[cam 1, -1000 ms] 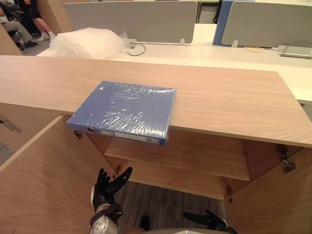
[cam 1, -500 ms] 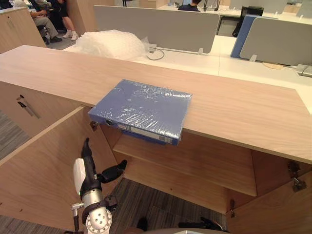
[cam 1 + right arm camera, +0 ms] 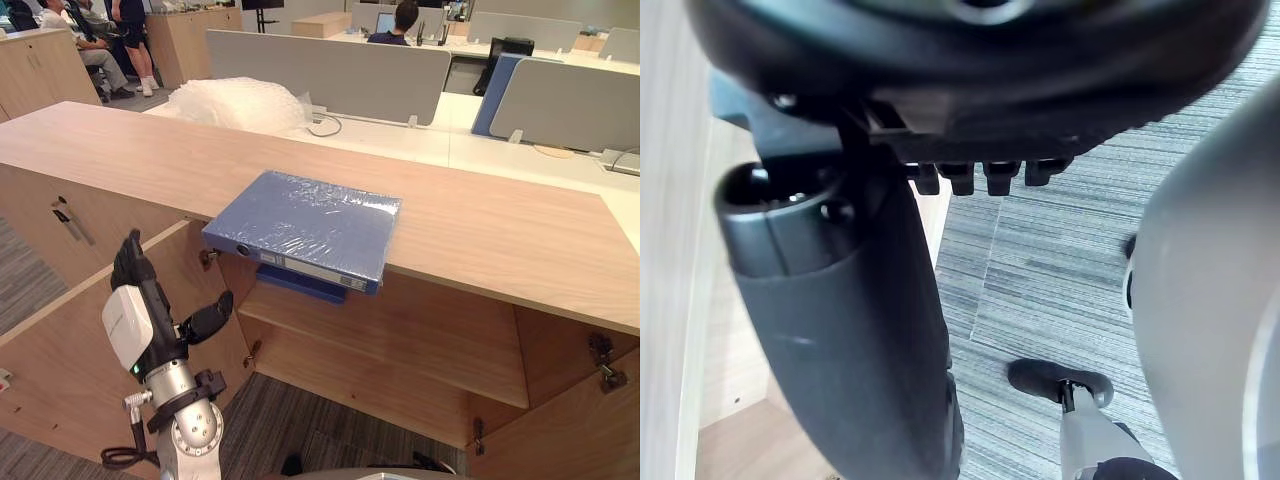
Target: Walk over to the cabinet, pick up the folder, carry it to the office cabinet, place the folder inside the office cabinet, then close the office cabinet door
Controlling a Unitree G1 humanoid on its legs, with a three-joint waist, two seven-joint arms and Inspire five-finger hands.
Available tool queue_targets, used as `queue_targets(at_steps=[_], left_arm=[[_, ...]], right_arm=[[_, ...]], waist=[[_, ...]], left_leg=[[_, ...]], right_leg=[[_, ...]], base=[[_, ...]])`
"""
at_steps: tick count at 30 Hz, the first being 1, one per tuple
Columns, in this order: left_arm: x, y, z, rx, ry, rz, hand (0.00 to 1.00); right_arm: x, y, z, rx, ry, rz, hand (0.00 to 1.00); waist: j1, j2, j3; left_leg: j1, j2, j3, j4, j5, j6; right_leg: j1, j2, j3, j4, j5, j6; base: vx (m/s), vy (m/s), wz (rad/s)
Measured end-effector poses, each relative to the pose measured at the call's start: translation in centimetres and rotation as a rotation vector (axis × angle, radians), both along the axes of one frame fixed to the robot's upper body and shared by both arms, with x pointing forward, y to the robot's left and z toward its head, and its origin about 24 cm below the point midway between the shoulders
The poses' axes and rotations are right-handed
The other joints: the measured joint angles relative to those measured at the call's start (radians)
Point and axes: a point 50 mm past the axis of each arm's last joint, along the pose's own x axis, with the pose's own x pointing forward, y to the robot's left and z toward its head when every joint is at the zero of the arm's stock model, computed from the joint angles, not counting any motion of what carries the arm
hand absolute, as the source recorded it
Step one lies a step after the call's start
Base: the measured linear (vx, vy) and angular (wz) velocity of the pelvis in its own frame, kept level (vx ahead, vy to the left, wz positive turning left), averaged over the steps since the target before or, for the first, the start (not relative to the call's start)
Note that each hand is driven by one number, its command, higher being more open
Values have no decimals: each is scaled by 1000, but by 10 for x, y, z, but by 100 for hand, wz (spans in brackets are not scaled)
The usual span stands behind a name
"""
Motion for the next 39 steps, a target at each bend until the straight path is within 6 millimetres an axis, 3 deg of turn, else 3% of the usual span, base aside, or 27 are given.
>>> queue_targets(at_steps=[12,20,26,39], left_arm=[[11,3,15,227,-23,-136,100],[18,16,1,356,106,-222,100],[20,21,3,422,132,-259,100],[37,13,6,538,133,-363,100]], right_arm=[[2,-10,1,-27,-19,1,100],[11,-10,3,-27,-39,6,100],[15,-7,3,-20,-49,10,100],[19,-8,4,-30,-61,37,100]], waist=[[-15,39,-11],[-16,30,17],[-17,18,44],[-24,28,59]], left_leg=[[4,18,-4,-1,0,-5],[6,22,-7,-1,-4,-13],[14,15,-6,-1,-10,-16],[30,26,8,-2,-22,-27]], right_leg=[[-1,19,9,5,-5,-18],[1,23,9,5,-13,-16],[10,15,12,5,-15,-13],[19,22,35,4,-15,-12]], base=[[-15,-14,0],[-10,-29,0],[0,0,0],[-20,-6,-4]])
